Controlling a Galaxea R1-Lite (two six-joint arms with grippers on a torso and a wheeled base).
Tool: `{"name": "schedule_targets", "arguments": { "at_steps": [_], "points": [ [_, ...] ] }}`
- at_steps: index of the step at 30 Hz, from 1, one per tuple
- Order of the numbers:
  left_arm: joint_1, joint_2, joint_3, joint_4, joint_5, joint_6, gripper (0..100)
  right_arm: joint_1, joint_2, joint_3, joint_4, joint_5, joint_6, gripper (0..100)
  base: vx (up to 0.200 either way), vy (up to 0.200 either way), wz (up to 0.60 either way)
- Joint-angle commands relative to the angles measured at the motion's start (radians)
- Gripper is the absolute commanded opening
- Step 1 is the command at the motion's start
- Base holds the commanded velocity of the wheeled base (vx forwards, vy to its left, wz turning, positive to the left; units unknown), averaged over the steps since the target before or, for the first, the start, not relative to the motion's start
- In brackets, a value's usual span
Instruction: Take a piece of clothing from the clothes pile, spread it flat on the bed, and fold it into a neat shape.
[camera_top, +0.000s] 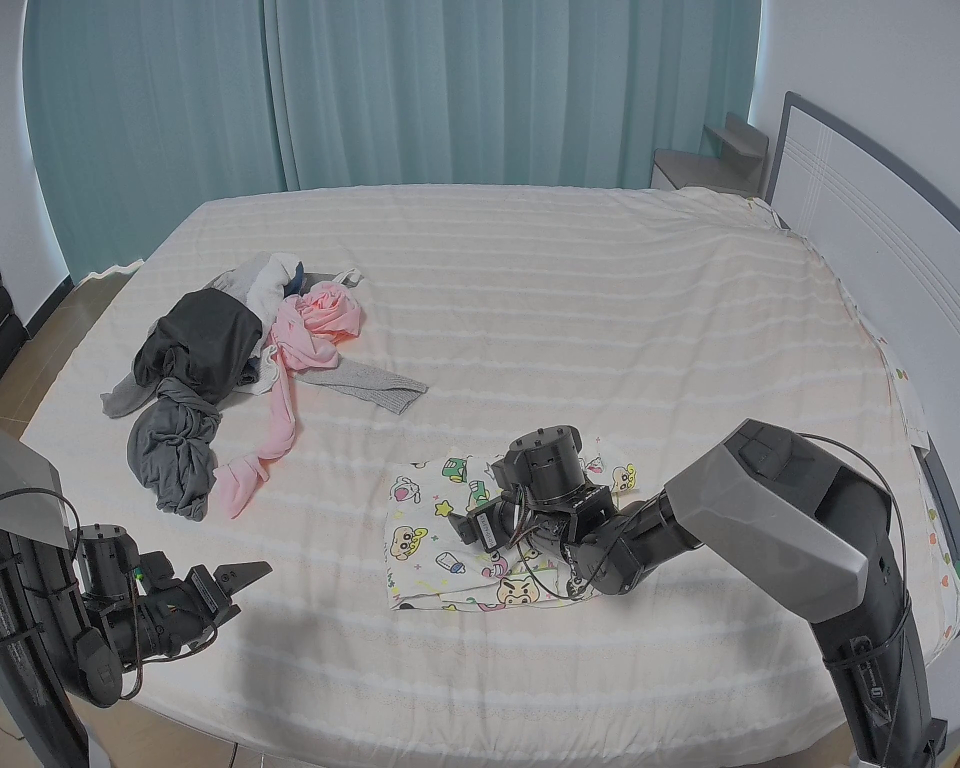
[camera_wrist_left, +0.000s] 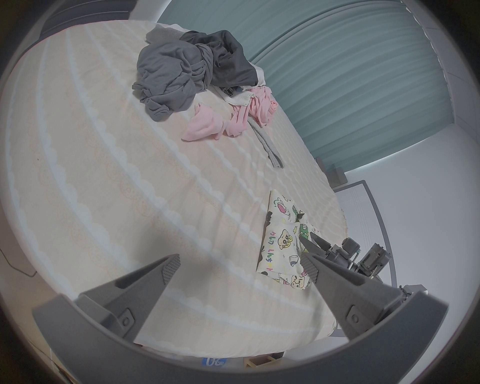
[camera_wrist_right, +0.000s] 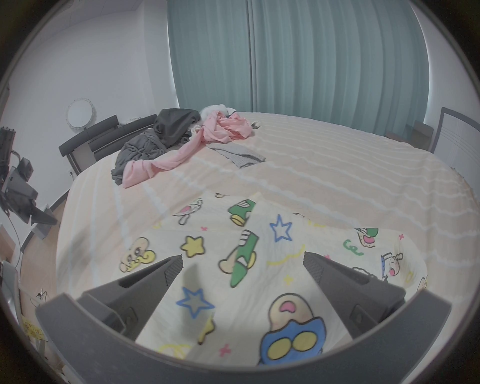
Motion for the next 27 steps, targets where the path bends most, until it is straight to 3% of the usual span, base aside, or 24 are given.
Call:
{"name": "schedule_targets", "arguments": {
  "at_steps": [1,10,11,27],
  "points": [
    [0.0,0.007,0.018,0.0,0.0,0.0,100,-0.009,0.018,-0.009,-0.002,-0.001,-0.006,100,0.0,0.0,0.0],
    [0.0,0.014,0.018,0.0,0.0,0.0,100,-0.034,0.032,-0.009,-0.005,-0.001,-0.019,100,0.0,0.0,0.0],
    [0.0,0.014,0.018,0.0,0.0,0.0,100,-0.034,0.033,-0.009,-0.008,-0.001,-0.017,0,0.0,0.0,0.0],
    [0.005,0.028,0.018,-0.003,0.0,0.0,100,-0.034,-0.043,0.064,-0.081,-0.057,-0.005,0,0.0,0.0,0.0]
  ]
}}
